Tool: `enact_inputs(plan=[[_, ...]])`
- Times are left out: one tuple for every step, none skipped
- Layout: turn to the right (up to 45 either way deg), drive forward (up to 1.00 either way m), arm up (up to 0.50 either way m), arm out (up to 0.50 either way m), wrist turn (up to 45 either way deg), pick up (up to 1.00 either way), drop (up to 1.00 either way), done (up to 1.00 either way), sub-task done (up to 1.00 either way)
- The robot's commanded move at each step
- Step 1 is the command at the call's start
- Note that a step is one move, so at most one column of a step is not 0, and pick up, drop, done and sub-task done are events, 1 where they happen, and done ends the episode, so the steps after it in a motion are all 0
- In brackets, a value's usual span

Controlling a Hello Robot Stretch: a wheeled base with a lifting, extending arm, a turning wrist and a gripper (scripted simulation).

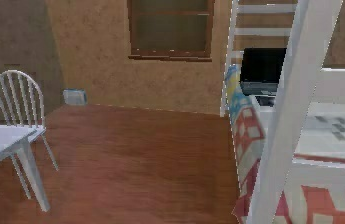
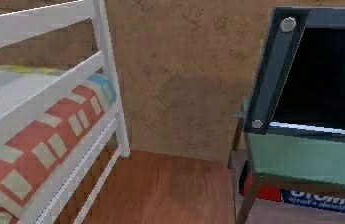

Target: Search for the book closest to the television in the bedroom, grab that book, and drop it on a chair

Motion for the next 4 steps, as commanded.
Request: enact_inputs(plan=[[-15.0, 0.0, 0.0, 0.0, 0.0, 0.0, 0.0, 0.0, 0.0], [0.0, 1.0, 0.0, 0.0, 0.0, 0.0, 0.0, 0.0, 0.0], [0.0, 0.3, 0.0, 0.0, 0.0, 0.0, 0.0, 0.0, 0.0], [-21.0, 0.0, 0.0, 0.0, 0.0, 0.0, 0.0, 0.0, 0.0]])
